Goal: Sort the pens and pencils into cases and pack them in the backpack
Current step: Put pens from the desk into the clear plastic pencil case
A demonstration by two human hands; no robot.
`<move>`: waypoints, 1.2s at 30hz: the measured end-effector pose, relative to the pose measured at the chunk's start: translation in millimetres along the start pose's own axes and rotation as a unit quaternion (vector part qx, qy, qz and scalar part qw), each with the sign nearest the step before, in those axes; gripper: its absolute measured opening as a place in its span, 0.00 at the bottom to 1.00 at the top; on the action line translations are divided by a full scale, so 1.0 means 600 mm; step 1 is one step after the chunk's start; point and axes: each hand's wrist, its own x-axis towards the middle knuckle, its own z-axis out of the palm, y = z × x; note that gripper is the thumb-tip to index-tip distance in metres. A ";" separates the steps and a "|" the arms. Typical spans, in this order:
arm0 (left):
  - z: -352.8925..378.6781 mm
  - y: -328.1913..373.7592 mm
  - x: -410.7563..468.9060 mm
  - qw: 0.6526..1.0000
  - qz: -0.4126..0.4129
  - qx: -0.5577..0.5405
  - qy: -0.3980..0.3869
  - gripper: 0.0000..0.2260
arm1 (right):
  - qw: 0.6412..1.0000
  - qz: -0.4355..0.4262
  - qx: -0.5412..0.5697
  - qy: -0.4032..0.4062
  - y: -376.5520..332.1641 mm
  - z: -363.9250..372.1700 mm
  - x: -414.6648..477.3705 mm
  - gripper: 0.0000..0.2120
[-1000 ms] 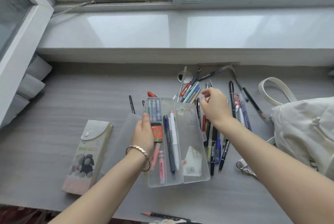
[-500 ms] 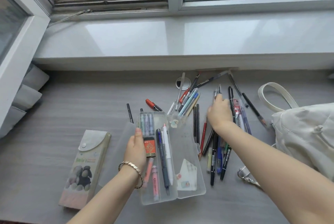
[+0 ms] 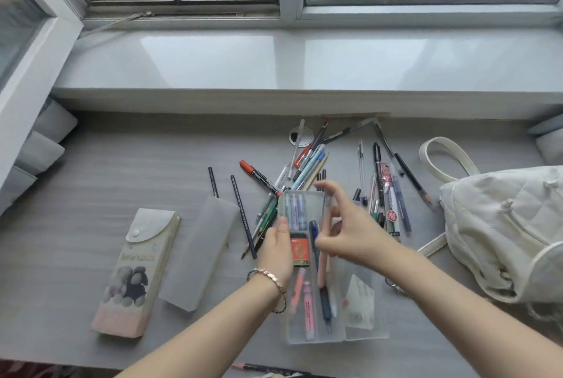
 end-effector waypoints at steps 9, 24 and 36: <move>0.026 -0.018 -0.026 0.999 0.009 -0.030 -0.030 0.17 | 0.983 -0.061 -0.166 0.046 0.038 0.015 -0.042 0.32; -0.002 -0.006 -0.035 0.997 -0.014 -0.069 -0.007 0.21 | 0.948 -0.102 -0.289 0.085 0.074 0.046 -0.040 0.49; -0.014 -0.004 -0.037 0.998 -0.025 -0.061 0.006 0.23 | 0.965 -0.102 -0.130 0.204 0.064 0.060 -0.051 0.34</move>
